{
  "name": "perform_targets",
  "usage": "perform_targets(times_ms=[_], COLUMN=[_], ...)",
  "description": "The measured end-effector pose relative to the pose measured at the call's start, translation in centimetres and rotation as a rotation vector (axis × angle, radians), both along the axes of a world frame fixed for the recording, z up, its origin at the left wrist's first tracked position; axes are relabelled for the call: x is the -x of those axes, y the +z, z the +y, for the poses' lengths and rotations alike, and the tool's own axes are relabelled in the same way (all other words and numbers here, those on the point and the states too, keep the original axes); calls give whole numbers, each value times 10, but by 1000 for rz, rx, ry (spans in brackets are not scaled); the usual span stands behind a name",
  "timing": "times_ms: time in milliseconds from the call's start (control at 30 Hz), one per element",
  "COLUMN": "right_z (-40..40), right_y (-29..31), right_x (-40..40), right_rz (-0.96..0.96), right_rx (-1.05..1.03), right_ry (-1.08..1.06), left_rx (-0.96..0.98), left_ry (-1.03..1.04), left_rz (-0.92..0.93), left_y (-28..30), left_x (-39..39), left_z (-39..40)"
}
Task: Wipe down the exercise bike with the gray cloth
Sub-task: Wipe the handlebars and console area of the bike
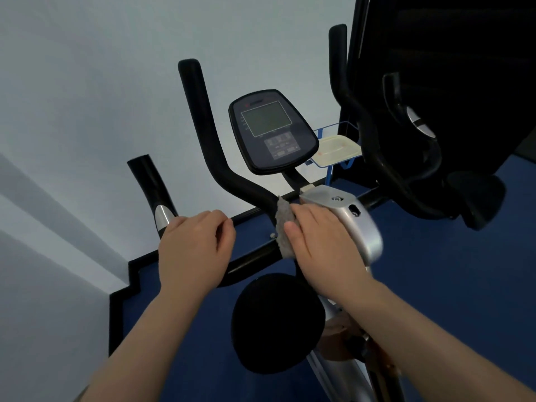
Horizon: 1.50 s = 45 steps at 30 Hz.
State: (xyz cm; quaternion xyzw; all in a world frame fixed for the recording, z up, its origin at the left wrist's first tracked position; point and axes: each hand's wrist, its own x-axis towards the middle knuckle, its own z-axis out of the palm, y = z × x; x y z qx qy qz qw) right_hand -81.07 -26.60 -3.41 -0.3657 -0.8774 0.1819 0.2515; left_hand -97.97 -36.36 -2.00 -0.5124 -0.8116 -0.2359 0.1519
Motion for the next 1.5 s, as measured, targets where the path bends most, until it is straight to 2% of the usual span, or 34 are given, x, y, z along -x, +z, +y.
perform_targets(times_ms=[133, 200, 300, 500, 633, 800, 967, 1033, 1200, 1300, 1367, 1500], right_z=[22, 18, -8, 18, -6, 15, -9, -7, 26, 13, 9, 24], right_y=[17, 14, 1, 13, -2, 10, -4, -4, 14, 1, -2, 13], right_x=[24, 24, 4, 24, 7, 20, 4, -2, 15, 6, 0, 19], right_rz=[-195, -160, -9, -173, 46, -151, -1, -8, -105, -12, 19, -140], right_rx=[30, 6, -64, 18, -55, -24, -40, -44, 156, 26, 17, 64], right_ry=[-13, -42, -51, -27, -62, -20, -58, -28, 83, 70, 83, 34], left_rx=[1, 3, -10, -14, 18, -7, 5, -14, -60, -74, -77, -82], left_ry=[-1, -7, -6, -19, -10, -4, -17, -13, -12, -26, -28, -35], left_rz=[13, 14, 0, 15, 30, 18, 11, 10, -29, -35, -32, -20], left_y=[-1, -1, 0, -1, -1, -3, -2, -2, -2, -2, -3, -4], left_x=[1, 2, 1, 1, 2, 2, 3, 3, 4, 3, 3, 3], left_z=[2, 1, 0, 0, 1, 1, 0, 0, 0, -1, 0, 1])
